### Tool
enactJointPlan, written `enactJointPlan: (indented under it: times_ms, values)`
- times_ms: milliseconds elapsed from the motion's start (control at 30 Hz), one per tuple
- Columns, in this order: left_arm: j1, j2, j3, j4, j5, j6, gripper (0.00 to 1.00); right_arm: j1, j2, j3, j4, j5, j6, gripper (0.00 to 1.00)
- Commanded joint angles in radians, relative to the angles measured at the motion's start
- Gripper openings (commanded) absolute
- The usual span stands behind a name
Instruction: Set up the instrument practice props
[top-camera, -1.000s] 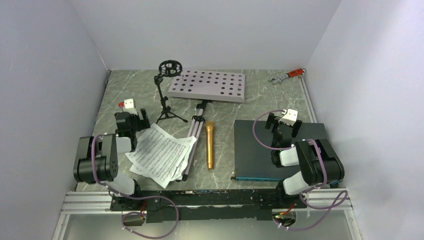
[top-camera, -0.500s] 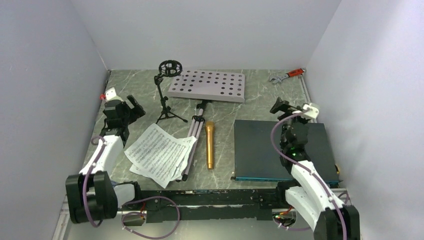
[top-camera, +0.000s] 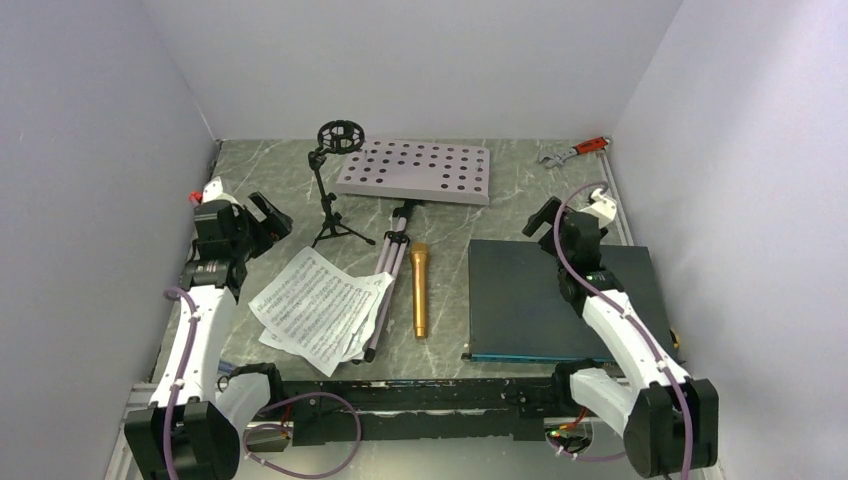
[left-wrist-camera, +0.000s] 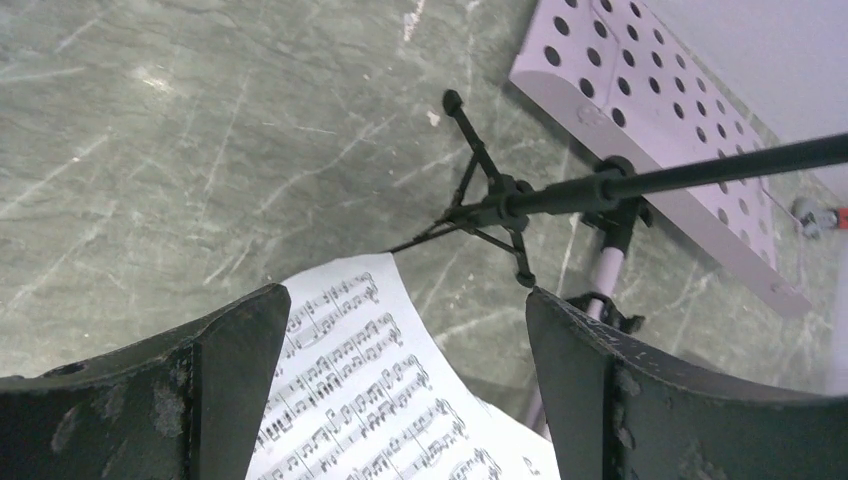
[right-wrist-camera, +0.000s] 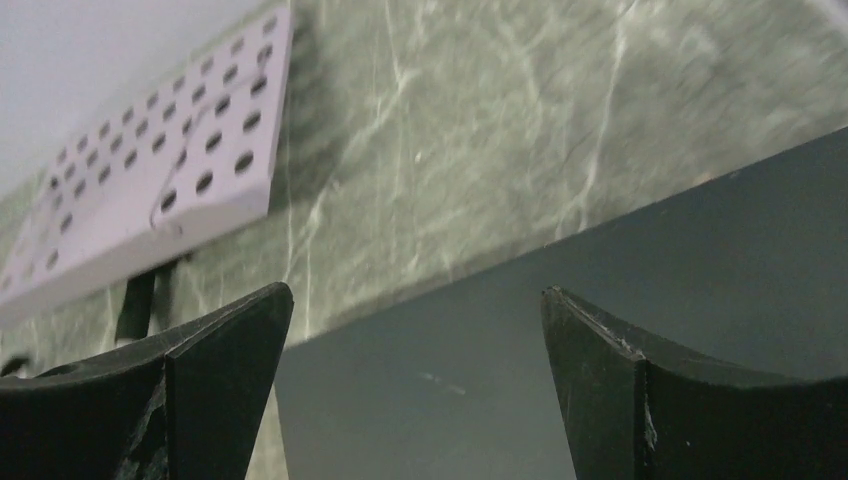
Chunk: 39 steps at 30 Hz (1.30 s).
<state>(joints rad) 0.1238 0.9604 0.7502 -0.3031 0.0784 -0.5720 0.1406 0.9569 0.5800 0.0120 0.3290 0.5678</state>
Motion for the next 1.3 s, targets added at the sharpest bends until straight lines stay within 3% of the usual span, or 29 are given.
enactJointPlan:
  times_ms: [0,200,333,433,533,800,1000,1267]
  values:
    - [0.003,-0.005,0.085,-0.135,0.131,0.013,0.94,-0.002,0.056,0.042,-0.081,-0.212,-0.002,1.0]
    - [0.002,-0.017,0.054,-0.153,0.29,0.032,0.94,-0.002,0.159,0.046,-0.023,-0.447,-0.038,1.0]
    - [0.001,-0.016,-0.049,-0.059,0.464,0.015,0.94,-0.001,0.243,0.046,0.02,-0.602,-0.011,1.0]
    - [-0.027,-0.013,-0.103,-0.023,0.525,-0.013,0.87,0.013,0.288,0.024,0.107,-0.708,0.033,1.0]
    - [-0.13,-0.02,-0.114,-0.061,0.46,-0.006,0.87,0.083,0.324,0.019,0.18,-0.754,0.056,1.0]
    - [-0.51,0.008,0.003,-0.252,0.114,0.024,0.85,0.3,0.423,0.103,0.163,-0.734,0.037,1.0]
    - [-0.815,0.119,0.17,-0.308,-0.043,0.06,0.72,0.317,0.446,0.123,0.152,-0.727,0.035,1.0]
    - [-1.039,0.423,0.358,-0.313,-0.118,0.108,0.64,0.31,0.412,0.123,0.088,-0.673,0.012,1.0]
